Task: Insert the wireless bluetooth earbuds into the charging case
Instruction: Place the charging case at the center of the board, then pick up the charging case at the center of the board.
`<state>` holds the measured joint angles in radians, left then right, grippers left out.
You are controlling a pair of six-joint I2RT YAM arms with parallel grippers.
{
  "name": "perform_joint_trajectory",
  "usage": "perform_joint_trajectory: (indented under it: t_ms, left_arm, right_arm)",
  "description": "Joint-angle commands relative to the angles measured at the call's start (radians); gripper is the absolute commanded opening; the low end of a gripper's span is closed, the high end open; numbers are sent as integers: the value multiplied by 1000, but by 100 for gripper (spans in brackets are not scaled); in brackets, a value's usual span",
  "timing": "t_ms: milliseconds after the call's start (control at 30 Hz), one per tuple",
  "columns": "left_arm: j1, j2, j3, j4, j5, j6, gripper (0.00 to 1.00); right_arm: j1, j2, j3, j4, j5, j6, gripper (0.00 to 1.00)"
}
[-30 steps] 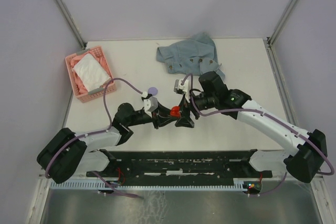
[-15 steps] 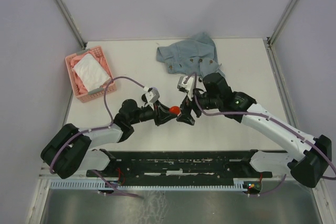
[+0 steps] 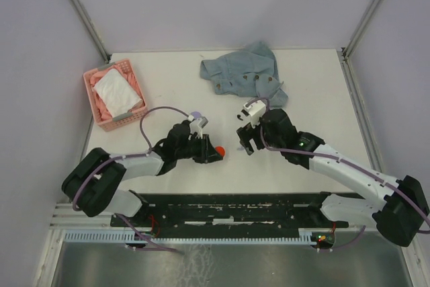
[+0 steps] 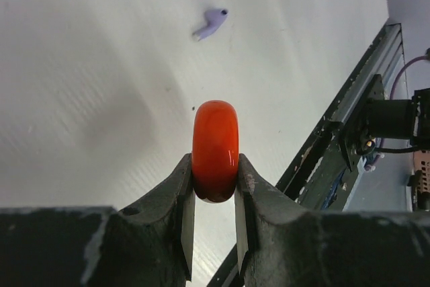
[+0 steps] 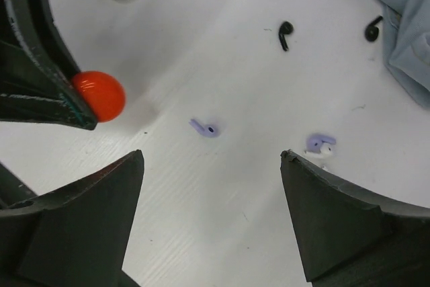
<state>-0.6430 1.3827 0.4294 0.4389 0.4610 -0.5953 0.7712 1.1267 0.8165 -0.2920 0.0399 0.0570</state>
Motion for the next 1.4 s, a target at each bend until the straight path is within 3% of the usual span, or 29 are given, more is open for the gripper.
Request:
perform_joint_trajectory:
  t_ms: [0, 267, 567, 967, 1200, 1367]
  left_arm:
    - [-32, 68, 51, -68, -35, -151, 19]
    - [-67, 165, 107, -157, -106, -199, 30]
    - [-67, 162, 178, -410, -267, -135, 48]
    - [-50, 42, 313, -725, -582, 2, 60]
    - [39, 81, 487, -813, -660, 160, 62]
    - [149, 191, 617, -826, -608, 261, 62]
  right_arm:
    - [2, -24, -41, 112, 195, 61, 91]
    - [2, -83, -123, 174, 237, 104, 92]
    - [1, -117, -159, 193, 239, 123, 93]
    - [1, -134, -166, 191, 234, 131, 93]
    - [1, -139, -180, 203, 273, 139, 93]
    - [2, -120, -177, 204, 276, 141, 93]
